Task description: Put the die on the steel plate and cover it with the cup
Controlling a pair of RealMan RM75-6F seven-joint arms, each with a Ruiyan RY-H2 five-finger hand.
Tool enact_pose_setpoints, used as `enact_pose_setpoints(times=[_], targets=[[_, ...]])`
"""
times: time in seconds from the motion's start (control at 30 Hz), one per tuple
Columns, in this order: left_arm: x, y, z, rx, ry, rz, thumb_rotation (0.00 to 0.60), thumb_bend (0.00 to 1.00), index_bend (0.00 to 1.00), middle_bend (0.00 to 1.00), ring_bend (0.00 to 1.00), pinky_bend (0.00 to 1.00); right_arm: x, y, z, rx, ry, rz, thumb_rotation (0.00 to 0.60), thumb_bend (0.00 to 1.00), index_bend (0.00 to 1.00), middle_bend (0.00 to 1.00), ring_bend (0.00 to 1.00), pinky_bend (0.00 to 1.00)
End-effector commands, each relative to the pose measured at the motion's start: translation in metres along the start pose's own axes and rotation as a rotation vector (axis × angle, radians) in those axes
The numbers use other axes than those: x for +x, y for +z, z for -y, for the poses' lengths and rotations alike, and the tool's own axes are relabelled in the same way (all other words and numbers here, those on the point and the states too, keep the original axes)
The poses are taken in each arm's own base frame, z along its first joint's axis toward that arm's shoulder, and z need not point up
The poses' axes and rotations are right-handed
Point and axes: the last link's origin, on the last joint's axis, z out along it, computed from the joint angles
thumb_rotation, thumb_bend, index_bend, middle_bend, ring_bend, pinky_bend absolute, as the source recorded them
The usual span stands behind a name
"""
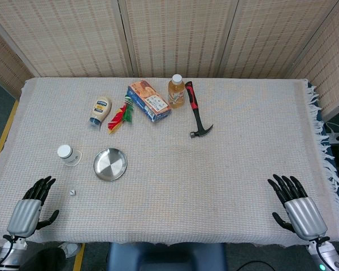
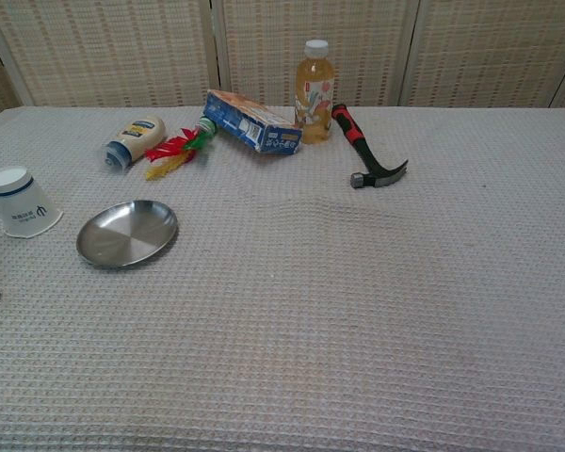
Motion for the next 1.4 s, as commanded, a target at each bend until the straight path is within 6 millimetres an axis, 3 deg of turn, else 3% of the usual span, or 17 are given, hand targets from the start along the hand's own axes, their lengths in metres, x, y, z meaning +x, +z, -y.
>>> enact_pose_setpoints(times=[0.03,0.17,0.2,0.27,0.33,0.4,0.53,0.63,0.93,1.4], targets=[[-0.002,0.0,-0.001,0.001,0.001,0.007,0.6,0.31,0.0,0.0,0.0,0.18,0.001,-0.001,0.001,0.004,0.004,-0.002,0.6,0.21,0.0,0.0,0.0,0.0],[-0.009,0.003,-0.005,-0.01,0.024,0.021,0.6,0.31,0.0,0.01,0.01,0.21,0.003,-0.004,0.0,0.003,0.006,-0.014,0.6,0.21,0.0,0.0,0.0,0.0],[-0.011,0.004,-0.006,-0.01,0.036,0.019,0.6,0.31,0.0,0.06,0.05,0.27,0.004,-0.004,0.0,0.004,0.006,-0.014,0.6,0.21,0.0,0.0,0.0,0.0],[-0.017,0.008,-0.008,-0.016,0.079,0.018,0.6,0.33,0.0,0.17,0.15,0.41,0.003,-0.004,0.0,0.005,0.004,-0.011,0.6,0.21,0.0,0.0,0.0,0.0],[-0.023,0.012,-0.01,-0.014,0.101,0.01,0.6,0.35,0.04,0.37,0.35,0.63,0.002,-0.003,-0.001,0.001,0.004,-0.006,0.6,0.21,0.0,0.0,0.0,0.0],[-0.025,0.014,-0.01,-0.013,0.106,0.007,0.6,0.36,0.08,0.47,0.44,0.71,0.002,-0.002,-0.001,0.0,0.004,-0.005,0.6,0.21,0.0,0.0,0.0,0.0],[-0.035,0.024,-0.01,-0.011,0.149,0.006,0.6,0.36,0.24,0.8,0.75,0.93,0.002,0.001,-0.002,-0.002,0.005,-0.007,0.6,0.21,0.0,0.0,0.0,0.0],[-0.046,0.04,-0.003,0.023,0.202,0.013,0.6,0.36,0.29,0.91,0.85,0.99,-0.001,0.005,-0.003,-0.013,0.001,0.004,0.6,0.21,0.0,0.0,0.0,0.0],[-0.059,0.053,0.001,0.032,0.195,0.045,0.6,0.36,0.34,0.99,0.92,1.0,-0.004,0.008,-0.003,-0.025,-0.007,0.02,0.6,0.21,0.0,0.0,0.0,0.0],[-0.071,0.068,-0.009,0.011,0.187,0.07,0.6,0.36,0.37,1.0,0.93,1.0,-0.005,0.01,-0.006,-0.039,-0.008,0.029,0.6,0.21,0.0,0.0,0.0,0.0]])
